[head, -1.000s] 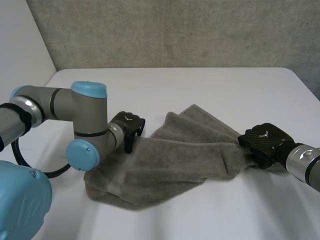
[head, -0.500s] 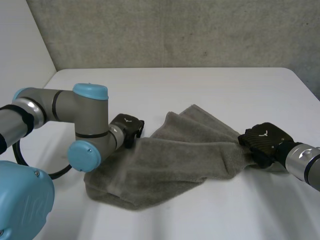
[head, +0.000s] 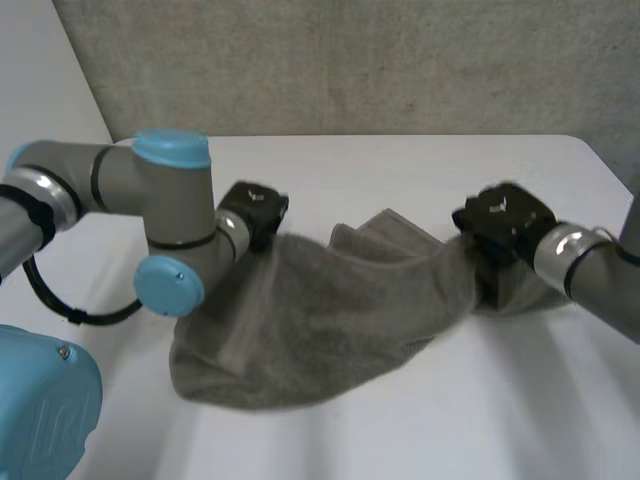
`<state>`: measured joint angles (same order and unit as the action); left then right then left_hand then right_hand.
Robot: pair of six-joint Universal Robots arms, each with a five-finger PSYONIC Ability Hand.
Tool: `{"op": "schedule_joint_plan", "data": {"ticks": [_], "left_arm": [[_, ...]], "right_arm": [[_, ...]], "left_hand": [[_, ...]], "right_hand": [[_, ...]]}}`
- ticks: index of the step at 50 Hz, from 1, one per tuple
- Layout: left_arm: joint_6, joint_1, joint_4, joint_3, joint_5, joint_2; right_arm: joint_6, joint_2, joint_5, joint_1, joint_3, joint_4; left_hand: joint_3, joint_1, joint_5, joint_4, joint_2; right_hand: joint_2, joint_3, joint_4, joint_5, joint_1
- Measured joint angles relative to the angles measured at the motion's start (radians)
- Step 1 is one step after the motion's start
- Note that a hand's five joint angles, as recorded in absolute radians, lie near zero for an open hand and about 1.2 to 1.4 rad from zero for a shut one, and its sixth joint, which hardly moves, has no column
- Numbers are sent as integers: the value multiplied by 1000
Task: Fold the towel.
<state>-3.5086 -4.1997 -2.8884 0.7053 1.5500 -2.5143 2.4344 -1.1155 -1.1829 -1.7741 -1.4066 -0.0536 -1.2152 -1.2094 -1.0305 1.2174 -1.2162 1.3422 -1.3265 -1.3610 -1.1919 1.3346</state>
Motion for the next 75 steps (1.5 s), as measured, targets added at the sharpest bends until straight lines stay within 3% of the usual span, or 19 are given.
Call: {"op": "schedule_joint_plan", "data": {"ticks": [8, 16, 23, 32, 39, 49, 52, 54, 56, 60, 72, 75], "left_arm": [[20, -13, -99, -232, 37, -1], [153, -62, -271, -429, 169, 49], [282, -108, -275, -397, 198, 125], [356, -157, -134, -86, 153, 236], [353, -176, -171, 319, 86, 335], [299, -196, -353, 783, 36, 448], [269, -212, -384, 836, 35, 467], [250, -230, -398, 863, 35, 480], [241, -242, -402, 874, 35, 488], [232, -260, -404, 884, 36, 497], [235, -264, -404, 882, 35, 497], [236, -263, -403, 884, 34, 497]], "right_arm": [[87, 87, -101, -53, 319, 54], [239, 104, -307, -75, 602, 287], [295, 73, -285, -78, 634, 255], [259, 78, -62, -82, 546, -24], [73, 103, -8, -76, 284, -100], [-19, 124, -15, -68, -32, -6], [-15, 122, -27, -67, -91, 39], [-9, 116, -50, -65, -135, 72], [-2, 109, -70, -63, -160, 93], [33, 87, -111, -52, -204, 136], [169, 37, -135, -4, -255, 208], [167, 32, -130, -2, -250, 205]], "left_hand": [[0, 0, 0, 0, 0], [0, 0, 0, 0, 0], [0, 0, 0, 0, -1], [0, 0, 0, 0, -1], [0, 0, 0, 1, -1], [-1, 0, 0, 1, -1], [-1, 0, 0, 1, -1], [-1, 0, 0, 1, -1], [-1, 0, 0, 1, -1], [-1, 0, 0, 1, -1], [-1, 0, 0, 1, -1], [-1, 0, 0, 1, -1]], "right_hand": [[0, 0, 0, 0, 0], [0, 0, 0, 0, 0], [0, 0, 0, 0, 0], [0, 0, 0, 0, 0], [0, 0, 0, 0, 0], [-23, 18, 38, 43, -20], [-183, 165, 198, 209, -183], [-443, 427, 457, 478, -442], [-572, 549, 579, 606, -571], [-653, 657, 692, 722, -667], [-653, 665, 703, 708, -677], [-456, 454, 489, 482, -442]]}}
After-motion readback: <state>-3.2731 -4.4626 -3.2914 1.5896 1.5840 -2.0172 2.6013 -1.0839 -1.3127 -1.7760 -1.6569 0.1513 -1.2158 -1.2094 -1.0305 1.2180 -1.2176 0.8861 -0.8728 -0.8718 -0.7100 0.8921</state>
